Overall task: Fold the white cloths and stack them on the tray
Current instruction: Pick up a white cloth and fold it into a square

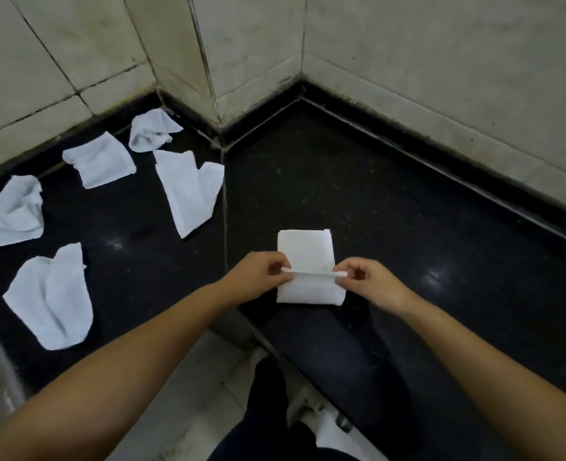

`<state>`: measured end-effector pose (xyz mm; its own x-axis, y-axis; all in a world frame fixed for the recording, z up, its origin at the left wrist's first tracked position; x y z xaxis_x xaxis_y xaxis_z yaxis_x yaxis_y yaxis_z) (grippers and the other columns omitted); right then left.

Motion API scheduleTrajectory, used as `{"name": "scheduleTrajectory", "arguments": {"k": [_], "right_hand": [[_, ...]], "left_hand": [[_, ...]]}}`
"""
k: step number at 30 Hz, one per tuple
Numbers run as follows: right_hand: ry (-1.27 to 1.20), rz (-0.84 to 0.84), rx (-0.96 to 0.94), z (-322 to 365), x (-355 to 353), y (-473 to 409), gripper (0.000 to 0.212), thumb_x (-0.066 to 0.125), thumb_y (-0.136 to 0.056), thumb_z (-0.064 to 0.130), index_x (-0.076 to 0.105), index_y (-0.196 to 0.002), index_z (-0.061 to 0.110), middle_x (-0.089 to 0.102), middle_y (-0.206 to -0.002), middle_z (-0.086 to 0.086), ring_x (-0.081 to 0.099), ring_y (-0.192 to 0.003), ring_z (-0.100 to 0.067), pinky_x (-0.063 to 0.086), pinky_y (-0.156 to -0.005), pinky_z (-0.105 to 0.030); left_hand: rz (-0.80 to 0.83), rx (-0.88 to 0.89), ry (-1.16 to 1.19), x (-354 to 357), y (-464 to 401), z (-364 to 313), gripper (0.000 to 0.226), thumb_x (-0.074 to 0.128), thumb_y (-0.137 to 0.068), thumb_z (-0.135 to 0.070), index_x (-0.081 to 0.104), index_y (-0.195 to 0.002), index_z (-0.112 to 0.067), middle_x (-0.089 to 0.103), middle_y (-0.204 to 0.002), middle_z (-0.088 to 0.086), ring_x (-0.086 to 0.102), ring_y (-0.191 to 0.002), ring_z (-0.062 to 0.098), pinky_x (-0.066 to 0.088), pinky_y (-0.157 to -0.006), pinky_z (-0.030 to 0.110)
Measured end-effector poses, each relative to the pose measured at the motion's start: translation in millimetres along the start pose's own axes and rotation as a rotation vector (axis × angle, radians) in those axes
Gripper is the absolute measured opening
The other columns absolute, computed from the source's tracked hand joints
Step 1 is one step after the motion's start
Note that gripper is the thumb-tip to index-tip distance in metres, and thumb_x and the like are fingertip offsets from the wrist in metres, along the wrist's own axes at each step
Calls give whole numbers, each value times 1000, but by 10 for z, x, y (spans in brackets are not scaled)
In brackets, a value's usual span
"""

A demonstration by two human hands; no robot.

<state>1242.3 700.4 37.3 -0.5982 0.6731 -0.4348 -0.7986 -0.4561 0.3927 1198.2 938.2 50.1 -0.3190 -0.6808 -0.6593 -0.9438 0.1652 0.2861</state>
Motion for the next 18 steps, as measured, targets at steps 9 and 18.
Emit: {"name": "scheduleTrajectory", "arguments": {"k": [9, 18], "right_hand": [[129, -295, 119, 303, -64, -911, 17, 56, -91, 16, 61, -108, 17, 55, -85, 5, 54, -81, -12, 48, -73, -24], [390, -316, 317, 204, 75, -823, 43, 53, -93, 38, 49, -126, 10, 50, -124, -10, 54, -109, -28, 45, -95, -45]], "left_hand": [[-142, -192, -181, -180, -900, 172, 7, 57, -89, -26, 58, -85, -21, 53, -83, -3, 54, -84, 16, 45, -82, 35], [-374, -368, -124, 86, -702, 225, 32, 53, -91, -41, 49, -109, -16, 56, -107, 2, 51, -103, 21, 36, -90, 38]]}}
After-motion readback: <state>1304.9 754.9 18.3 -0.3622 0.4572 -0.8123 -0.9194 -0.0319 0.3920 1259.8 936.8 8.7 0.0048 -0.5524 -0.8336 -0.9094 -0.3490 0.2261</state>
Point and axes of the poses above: each hand's wrist, its own y-axis away from the middle knuckle, its own x-axis out of the palm, z = x × y, the point moved 1 cm from there along -y, towards the middle knuckle
